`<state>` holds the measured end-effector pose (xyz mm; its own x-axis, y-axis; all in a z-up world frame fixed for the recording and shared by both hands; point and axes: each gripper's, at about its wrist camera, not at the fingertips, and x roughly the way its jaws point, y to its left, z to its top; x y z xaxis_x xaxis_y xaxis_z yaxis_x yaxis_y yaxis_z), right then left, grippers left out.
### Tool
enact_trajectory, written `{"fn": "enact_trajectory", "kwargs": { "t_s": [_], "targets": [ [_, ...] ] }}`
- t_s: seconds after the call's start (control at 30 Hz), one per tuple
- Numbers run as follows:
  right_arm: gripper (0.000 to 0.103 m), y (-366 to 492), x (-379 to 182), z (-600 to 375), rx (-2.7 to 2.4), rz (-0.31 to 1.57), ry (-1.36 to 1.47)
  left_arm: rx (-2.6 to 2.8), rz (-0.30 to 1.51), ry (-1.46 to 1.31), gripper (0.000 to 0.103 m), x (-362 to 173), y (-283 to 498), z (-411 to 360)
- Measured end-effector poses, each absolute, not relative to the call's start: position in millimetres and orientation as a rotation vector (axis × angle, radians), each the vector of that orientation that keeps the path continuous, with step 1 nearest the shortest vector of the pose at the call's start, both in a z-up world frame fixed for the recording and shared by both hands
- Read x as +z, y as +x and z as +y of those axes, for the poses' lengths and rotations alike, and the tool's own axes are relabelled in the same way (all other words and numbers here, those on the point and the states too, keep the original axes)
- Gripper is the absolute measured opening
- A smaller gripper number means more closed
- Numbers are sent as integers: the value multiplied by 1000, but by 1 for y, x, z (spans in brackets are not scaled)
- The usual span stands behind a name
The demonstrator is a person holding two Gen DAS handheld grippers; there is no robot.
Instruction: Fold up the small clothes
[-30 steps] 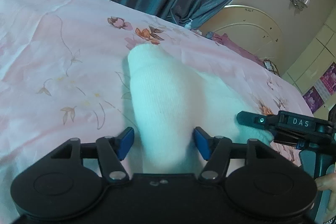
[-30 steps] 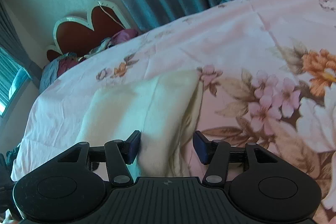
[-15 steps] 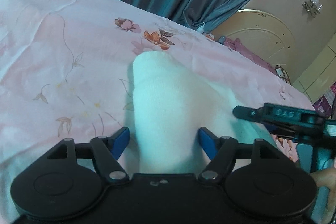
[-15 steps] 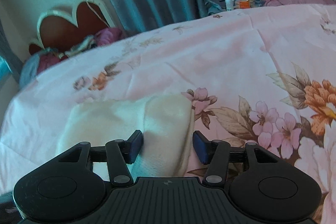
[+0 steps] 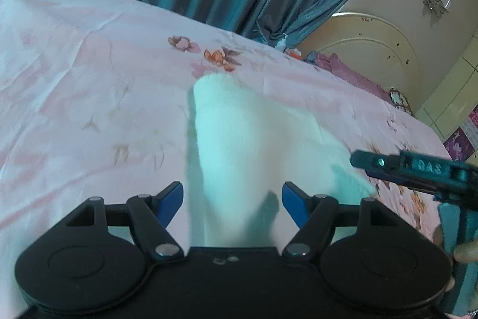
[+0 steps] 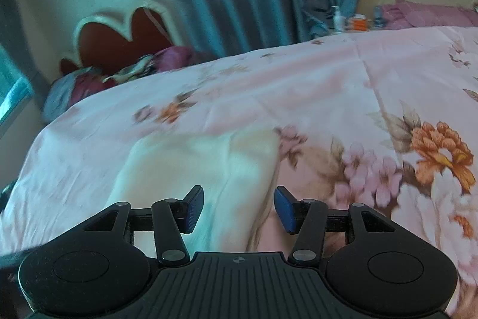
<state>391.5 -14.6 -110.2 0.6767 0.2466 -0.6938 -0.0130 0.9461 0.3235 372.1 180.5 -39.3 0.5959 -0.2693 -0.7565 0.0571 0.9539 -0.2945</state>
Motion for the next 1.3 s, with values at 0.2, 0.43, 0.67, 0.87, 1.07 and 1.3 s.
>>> {"fn": "enact_trajectory", "kwargs": {
  "t_s": [0.2, 0.43, 0.67, 0.87, 1.07, 1.3],
  "targets": [
    [52, 365, -139, -13, 81, 898, 277, -192, 985, -211, 71, -58, 354, 174],
    [49, 344, -139, -20, 101, 915, 384, -195, 980, -188, 70, -56, 343, 176],
    [24, 311, -151, -11, 99, 947, 373, -222, 983, -157, 71, -58, 319, 175],
    [24, 301, -154, -8, 88, 958, 365, -206, 993, -150, 70, -56, 318, 171],
    [24, 300, -145, 2, 79, 963, 299, -193, 1004, -147, 70, -54, 319, 169],
    [24, 302, -151, 10, 44, 950, 290, -210, 1019, -130, 78, -53, 324, 161]
  ]
}}
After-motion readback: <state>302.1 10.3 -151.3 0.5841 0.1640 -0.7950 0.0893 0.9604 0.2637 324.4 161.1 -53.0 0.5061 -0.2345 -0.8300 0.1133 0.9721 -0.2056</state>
